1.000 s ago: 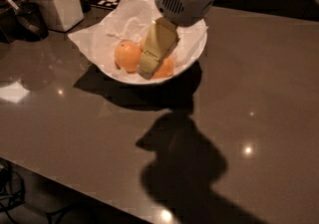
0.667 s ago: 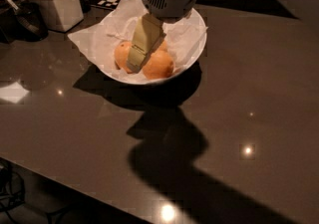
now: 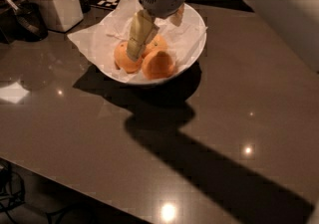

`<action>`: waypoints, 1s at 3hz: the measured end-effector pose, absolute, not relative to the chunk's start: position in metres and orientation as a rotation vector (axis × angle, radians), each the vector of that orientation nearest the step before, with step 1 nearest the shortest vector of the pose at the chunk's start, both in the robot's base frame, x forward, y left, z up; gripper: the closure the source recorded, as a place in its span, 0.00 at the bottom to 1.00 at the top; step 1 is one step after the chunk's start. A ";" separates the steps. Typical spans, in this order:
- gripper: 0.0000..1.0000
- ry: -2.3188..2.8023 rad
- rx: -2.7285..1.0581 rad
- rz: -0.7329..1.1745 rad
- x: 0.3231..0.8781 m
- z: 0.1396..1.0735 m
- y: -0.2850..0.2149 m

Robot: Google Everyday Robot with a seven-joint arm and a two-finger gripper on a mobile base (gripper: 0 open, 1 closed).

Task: Pick orange from white bowl

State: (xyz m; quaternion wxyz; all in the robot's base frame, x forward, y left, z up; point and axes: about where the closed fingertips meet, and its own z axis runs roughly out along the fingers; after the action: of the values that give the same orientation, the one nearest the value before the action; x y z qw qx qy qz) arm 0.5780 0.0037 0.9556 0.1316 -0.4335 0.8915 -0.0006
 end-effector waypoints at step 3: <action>0.22 2.721 -1.163 0.074 0.607 0.916 -0.006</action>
Offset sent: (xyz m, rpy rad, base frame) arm 0.0271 -0.0258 -0.0389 -0.0158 0.1547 -0.1208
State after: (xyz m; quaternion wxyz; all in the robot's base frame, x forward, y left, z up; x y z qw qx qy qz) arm 0.6072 -0.0061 0.9163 0.0906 -0.3912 0.9155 0.0249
